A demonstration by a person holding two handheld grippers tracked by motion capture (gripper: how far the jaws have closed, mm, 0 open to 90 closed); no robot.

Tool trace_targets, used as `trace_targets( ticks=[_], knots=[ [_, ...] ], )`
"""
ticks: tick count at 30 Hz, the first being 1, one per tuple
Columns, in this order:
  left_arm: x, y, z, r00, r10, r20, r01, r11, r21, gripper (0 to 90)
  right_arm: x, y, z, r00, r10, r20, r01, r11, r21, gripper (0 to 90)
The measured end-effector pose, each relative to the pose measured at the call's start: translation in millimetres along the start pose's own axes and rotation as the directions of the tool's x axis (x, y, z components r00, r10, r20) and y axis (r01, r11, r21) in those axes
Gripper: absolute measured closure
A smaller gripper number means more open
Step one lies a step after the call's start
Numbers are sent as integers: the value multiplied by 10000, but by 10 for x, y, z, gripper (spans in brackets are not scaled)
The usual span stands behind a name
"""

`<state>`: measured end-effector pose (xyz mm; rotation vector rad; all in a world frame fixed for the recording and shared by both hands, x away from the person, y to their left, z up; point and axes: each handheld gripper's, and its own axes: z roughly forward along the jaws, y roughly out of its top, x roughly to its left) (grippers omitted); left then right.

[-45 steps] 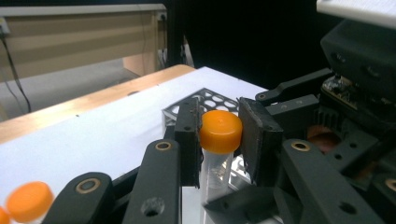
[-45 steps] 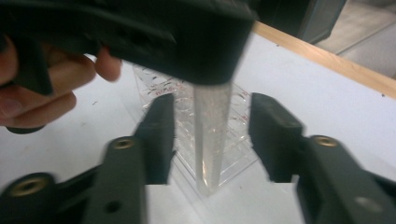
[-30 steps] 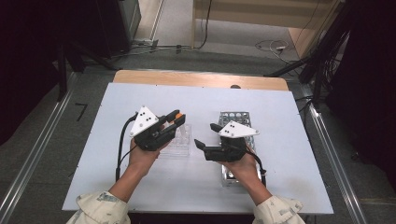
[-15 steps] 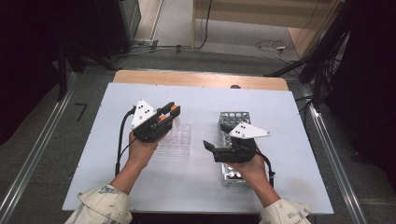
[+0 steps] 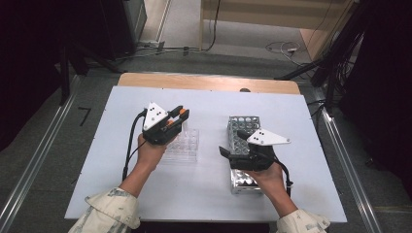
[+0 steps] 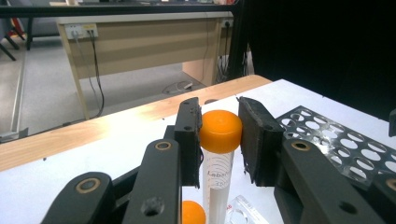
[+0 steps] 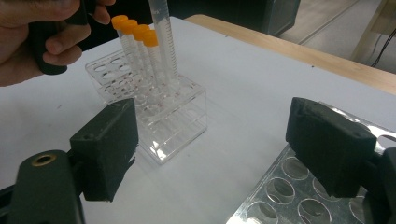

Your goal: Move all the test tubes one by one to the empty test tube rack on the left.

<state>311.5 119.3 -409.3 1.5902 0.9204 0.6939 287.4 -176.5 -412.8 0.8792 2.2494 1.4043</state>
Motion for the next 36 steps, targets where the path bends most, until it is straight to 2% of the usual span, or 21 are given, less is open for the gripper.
trace_targets(
  ticks=[5,11,14,18,28,36],
  knots=[
    [-34,-58,40,9997,237,-51,-236,9994,268,697,5,0,0,10000,21,10,-21,10000,10,156],
    [-29,-149,74,9999,76,-114,-70,9988,491,697,2,1,-4,10000,22,32,-22,10000,-55,157],
    [-28,-194,80,9998,-65,-201,75,9987,498,697,-1,1,-8,10000,51,26,-50,10000,-77,157],
    [-35,-229,76,9996,-58,-273,72,9987,495,696,-2,2,-9,10000,61,26,-60,9999,-82,158],
    [-63,-290,84,9995,146,-285,-125,9973,723,695,0,8,-20,10000,59,22,-59,9999,-110,159],
    [-80,-304,85,9991,268,-330,-245,9974,679,692,-4,12,-24,10000,47,31,-46,9999,-142,163]
  ],
)
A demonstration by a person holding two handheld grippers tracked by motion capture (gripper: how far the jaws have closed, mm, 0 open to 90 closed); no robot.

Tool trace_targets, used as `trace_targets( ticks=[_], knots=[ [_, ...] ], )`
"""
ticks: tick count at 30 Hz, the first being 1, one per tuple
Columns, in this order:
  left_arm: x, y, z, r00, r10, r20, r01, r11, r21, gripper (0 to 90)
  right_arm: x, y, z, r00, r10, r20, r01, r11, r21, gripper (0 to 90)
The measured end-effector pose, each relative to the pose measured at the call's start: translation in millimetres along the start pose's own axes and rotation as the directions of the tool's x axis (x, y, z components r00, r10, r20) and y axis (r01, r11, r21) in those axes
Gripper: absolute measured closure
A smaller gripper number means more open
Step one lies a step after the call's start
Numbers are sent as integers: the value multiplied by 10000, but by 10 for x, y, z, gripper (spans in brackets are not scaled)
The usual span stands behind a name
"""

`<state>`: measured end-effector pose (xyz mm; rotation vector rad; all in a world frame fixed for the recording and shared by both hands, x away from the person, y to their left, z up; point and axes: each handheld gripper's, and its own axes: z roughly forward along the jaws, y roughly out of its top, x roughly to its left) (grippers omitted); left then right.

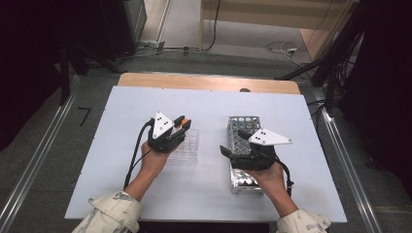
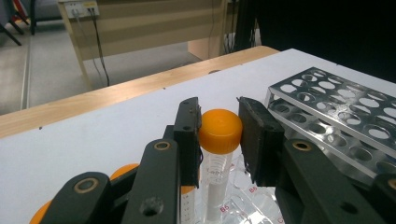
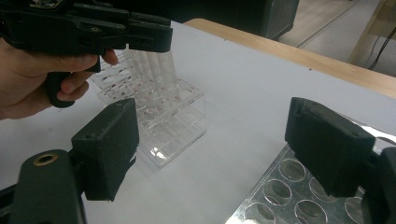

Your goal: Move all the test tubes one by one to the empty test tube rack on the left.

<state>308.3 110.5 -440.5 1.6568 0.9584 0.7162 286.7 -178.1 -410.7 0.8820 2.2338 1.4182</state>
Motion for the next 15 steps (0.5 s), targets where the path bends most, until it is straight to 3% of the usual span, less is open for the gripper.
trace_targets(
  ticks=[6,9,15],
  knots=[
    [-15,1,0,9997,210,-98,-209,9998,36,688,0,1,-3,10000,20,-11,-20,10000,-8,165],
    [-13,1,1,9998,185,-35,-185,9998,25,636,1,2,-1,10000,23,-6,-23,10000,-7,165],
    [-17,1,1,9999,132,25,-132,9999,29,614,2,0,2,10000,35,-9,-35,10000,28,166]
  ],
)
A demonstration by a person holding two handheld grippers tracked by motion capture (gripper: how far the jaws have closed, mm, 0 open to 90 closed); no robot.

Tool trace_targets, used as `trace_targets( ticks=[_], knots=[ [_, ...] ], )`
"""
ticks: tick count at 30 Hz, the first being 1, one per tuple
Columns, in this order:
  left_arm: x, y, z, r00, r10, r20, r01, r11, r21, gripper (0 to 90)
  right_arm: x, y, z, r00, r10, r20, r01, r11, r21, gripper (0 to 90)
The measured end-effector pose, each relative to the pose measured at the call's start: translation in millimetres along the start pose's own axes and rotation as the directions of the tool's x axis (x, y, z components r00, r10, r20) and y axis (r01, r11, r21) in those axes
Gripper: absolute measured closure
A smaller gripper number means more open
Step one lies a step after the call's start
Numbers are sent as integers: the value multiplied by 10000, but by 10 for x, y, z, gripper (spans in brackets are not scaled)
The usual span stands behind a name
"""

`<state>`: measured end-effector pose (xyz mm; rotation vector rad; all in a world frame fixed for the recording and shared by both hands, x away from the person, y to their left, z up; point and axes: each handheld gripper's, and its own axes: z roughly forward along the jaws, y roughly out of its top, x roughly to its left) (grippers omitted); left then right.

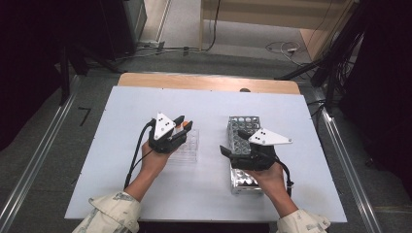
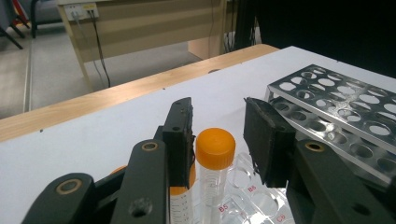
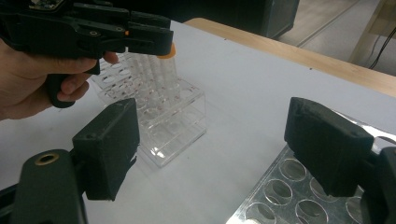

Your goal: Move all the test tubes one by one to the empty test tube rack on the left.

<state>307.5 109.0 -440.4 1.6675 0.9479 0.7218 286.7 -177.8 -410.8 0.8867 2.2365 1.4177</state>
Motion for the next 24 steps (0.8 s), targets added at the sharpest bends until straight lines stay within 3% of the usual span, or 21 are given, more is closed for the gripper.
trace_targets(
  ticks=[10,24],
  knots=[
    [3,16,-20,9999,-133,44,134,9998,-122,551,-7,-1,0,10000,-27,-4,27,10000,-27,166],
    [12,129,-179,9971,-760,-59,756,9956,-546,292,-119,-28,-45,9991,209,359,-207,9998,-83,167]
  ],
)
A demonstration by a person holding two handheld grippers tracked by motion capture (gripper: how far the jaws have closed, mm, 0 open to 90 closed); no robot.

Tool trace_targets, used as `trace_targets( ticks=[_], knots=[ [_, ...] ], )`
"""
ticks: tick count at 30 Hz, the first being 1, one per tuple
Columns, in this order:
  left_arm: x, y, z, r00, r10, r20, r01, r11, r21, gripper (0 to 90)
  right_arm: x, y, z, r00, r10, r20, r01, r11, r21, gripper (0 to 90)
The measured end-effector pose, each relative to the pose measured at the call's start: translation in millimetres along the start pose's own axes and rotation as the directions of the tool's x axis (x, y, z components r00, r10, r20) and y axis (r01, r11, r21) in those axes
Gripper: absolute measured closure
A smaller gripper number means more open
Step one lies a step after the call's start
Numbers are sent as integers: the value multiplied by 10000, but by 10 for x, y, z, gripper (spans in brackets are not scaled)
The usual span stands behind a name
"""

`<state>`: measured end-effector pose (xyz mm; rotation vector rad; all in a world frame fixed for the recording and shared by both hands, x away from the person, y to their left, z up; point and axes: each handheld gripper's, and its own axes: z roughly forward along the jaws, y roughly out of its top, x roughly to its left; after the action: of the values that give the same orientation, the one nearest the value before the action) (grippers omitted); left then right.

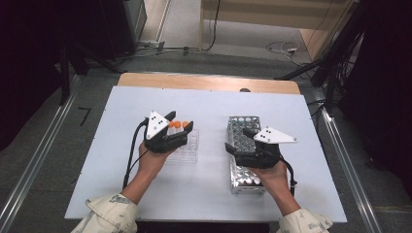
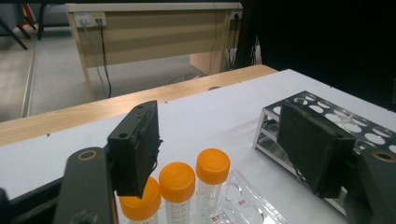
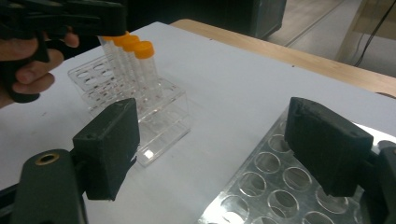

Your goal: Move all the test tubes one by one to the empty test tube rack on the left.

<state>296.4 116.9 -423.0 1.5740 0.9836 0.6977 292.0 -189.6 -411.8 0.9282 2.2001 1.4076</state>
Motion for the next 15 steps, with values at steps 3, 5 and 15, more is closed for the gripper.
trace_targets(
  ticks=[3,5,15],
  knots=[
    [16,15,-30,9998,-158,-90,158,9999,44,258,-49,-18,-21,9998,38,181,-38,10000,1,167],
    [31,19,-50,9998,-196,-105,197,9998,100,246,-83,-32,-39,9995,107,291,-107,9999,4,167],
    [76,-2,-133,9996,-133,-264,140,9996,258,228,-195,-85,-138,9977,279,623,-276,9996,-68,167]
  ],
)
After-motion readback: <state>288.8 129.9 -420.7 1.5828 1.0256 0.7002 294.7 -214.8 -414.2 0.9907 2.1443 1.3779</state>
